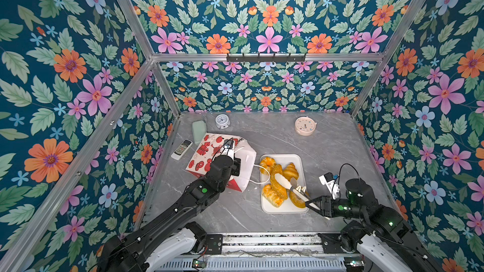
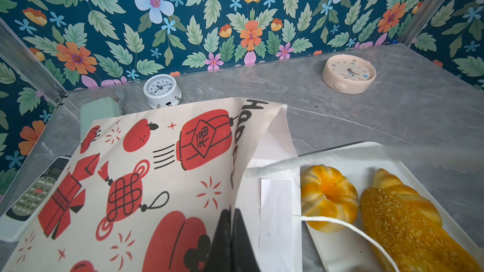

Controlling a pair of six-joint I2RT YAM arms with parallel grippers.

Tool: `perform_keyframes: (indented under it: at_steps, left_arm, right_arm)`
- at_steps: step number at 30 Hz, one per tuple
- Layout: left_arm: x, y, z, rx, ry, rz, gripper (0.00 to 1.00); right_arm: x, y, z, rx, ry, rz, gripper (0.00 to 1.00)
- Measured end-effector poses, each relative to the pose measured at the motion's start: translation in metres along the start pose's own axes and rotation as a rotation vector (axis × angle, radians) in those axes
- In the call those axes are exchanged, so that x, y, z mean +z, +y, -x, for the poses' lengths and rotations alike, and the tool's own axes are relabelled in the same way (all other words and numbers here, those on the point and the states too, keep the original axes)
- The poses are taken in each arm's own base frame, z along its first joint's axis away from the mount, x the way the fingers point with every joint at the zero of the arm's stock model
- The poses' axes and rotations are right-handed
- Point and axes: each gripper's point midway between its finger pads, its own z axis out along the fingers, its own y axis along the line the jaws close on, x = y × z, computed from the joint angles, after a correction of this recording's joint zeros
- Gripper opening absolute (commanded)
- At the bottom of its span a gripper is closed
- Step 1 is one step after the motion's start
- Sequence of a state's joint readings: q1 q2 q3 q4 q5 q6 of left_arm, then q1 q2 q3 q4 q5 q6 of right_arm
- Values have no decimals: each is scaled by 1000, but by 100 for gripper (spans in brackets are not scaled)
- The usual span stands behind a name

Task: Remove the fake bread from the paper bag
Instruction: 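Lower the sugar-coated bread onto the tray and open the right tongs, then set the tongs down on the table beside the tray with the right gripper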

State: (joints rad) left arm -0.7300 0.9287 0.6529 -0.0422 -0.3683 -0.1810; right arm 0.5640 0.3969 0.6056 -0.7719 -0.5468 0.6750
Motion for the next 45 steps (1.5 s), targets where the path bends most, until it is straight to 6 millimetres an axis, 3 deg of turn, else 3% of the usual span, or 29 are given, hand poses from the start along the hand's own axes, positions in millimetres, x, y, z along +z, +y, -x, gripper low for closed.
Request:
perform_keyframes:
  at_steps: [7,12,20,25,28,30,39,45]
  left_arm:
    - [-9,2,14,-20,-41,-2,0]
    - [-16,5,27,-46,-77,-3,0]
    - [-29,6,53,-112,-123,-12,0]
    - [-36,8,63,-147,-137,-18,0]
    - [-40,9,65,-170,-139,-22,0]
    - [-43,10,68,-180,-145,-25,0]
    - [-47,4,79,-235,-158,-64,0]
    - [-48,0,79,-260,-153,-90,0]
  right_arm:
    - [-19,-7,11,-47,-62,-120,32]
    - [-35,-21,34,-48,-178,-270,32]
    - [-31,-94,79,3,-178,-770,33]
    - [-39,-148,102,138,-213,-945,33]
    - [-48,-181,102,257,-216,-990,33]
    - [-47,-194,102,305,-194,-987,33]
    - [-12,-237,82,439,4,-980,39]
    - [5,-247,80,498,30,-937,55]
